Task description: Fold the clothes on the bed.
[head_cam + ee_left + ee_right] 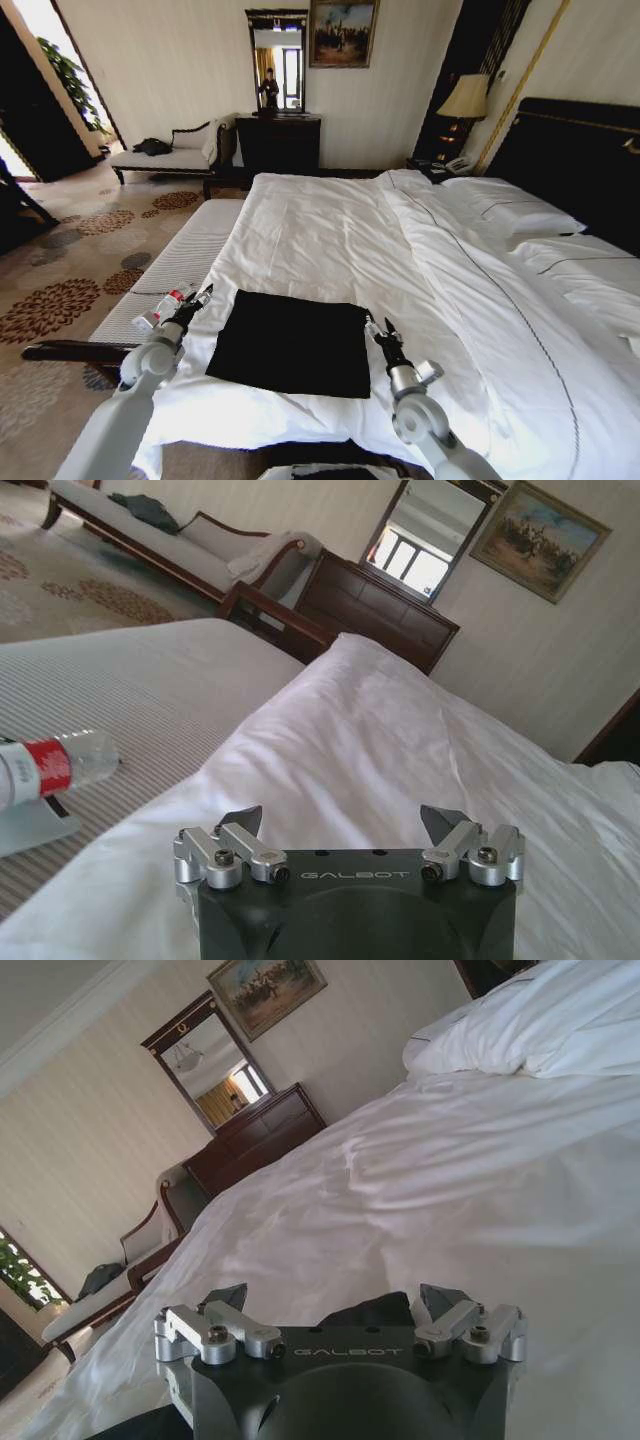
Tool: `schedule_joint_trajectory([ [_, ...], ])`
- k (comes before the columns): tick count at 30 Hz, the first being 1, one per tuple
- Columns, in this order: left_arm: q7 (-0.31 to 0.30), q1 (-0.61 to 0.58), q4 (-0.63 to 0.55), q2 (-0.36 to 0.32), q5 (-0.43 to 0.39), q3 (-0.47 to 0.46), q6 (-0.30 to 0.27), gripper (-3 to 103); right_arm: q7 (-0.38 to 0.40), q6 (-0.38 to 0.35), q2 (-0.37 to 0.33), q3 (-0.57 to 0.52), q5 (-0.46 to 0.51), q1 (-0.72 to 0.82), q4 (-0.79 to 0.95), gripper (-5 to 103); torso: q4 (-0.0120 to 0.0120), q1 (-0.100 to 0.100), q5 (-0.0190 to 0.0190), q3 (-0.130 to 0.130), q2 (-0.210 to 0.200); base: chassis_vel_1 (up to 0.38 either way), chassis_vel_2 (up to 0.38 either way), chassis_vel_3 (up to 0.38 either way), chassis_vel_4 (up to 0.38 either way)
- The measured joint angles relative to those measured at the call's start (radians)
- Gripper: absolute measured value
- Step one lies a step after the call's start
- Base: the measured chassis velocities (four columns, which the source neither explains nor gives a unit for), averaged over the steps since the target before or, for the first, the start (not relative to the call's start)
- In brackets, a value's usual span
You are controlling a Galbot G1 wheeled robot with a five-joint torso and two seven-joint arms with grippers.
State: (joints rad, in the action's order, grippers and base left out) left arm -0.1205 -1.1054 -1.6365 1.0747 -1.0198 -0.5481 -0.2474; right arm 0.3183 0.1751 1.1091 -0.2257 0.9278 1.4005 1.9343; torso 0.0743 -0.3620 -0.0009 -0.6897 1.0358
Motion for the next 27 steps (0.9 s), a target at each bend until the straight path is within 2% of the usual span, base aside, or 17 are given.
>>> schedule_joint_trajectory([
  [1,0.002,0.034,0.034,0.009,0.01,0.027,-0.002,94,0.0,-0.001,0.005,0.003,0.002,-0.004,-0.008,97,0.0012,0.0,0.0,0.0,0.0,0.0,0.0,0.0,0.0],
  [3,0.004,0.053,0.054,0.015,0.016,0.043,-0.002,94,0.0,-0.002,0.008,0.005,0.003,-0.006,-0.012,97,0.0017,0.0,0.0,0.0,0.0,0.0,0.0,0.0,0.0],
  [4,0.006,0.081,0.084,0.023,0.027,0.068,-0.002,98,0.0,-0.002,0.012,0.006,0.003,-0.007,-0.017,99,0.0023,0.0,0.0006,0.0,0.0,0.0,0.0,0.0,0.0],
  [7,0.018,0.157,0.161,0.052,0.038,0.129,0.0,100,0.0,-0.003,0.021,0.004,0.004,-0.01,-0.024,100,0.001,0.0,0.0007,0.0,0.0,0.0,0.0,0.0,0.0],
  [14,0.035,0.241,0.266,0.083,0.069,0.204,0.008,100,0.004,-0.008,0.025,0.001,0.003,-0.011,-0.027,100,0.0011,0.0,0.0005,0.0,0.0,0.0,0.0,0.0,0.0],
  [16,0.037,0.253,0.285,0.087,0.071,0.214,0.009,103,0.005,-0.008,0.026,0.001,0.003,-0.012,-0.028,100,0.0012,0.0,0.0004,0.0,0.0,0.0,0.0,0.0,0.0],
  [19,0.046,0.28,0.333,0.099,0.084,0.241,0.013,92,0.008,-0.01,0.029,0.001,0.003,-0.013,-0.029,100,0.0011,0.0,0.0004,0.0,0.0,0.0,0.0,0.0,0.0],
  [20,0.046,0.28,0.333,0.099,0.084,0.241,0.013,92,0.008,-0.01,0.029,0.001,0.003,-0.013,-0.029,100,0.0011,0.0,0.0004,0.0,0.0,0.0,0.0,0.0,0.0],
  [23,0.049,0.281,0.342,0.114,0.089,0.25,0.014,76,0.01,-0.011,0.027,0.001,0.003,-0.014,-0.028,100,0.0013,0.0,0.0004,0.0,0.0,0.0,0.0,0.0,0.0],
  [25,0.049,0.277,0.341,0.116,0.09,0.25,0.014,76,0.01,-0.011,0.026,0.001,0.003,-0.015,-0.028,100,0.0015,0.0,0.0005,0.0,0.0,0.0,0.0,0.0,0.0],
  [27,0.049,0.254,0.329,0.117,0.094,0.249,0.014,65,0.014,-0.012,0.022,-0.002,0.006,-0.019,-0.029,100,0.0011,0.0,0.0003,0.0,0.0,0.0,0.0,0.0,0.0],
])
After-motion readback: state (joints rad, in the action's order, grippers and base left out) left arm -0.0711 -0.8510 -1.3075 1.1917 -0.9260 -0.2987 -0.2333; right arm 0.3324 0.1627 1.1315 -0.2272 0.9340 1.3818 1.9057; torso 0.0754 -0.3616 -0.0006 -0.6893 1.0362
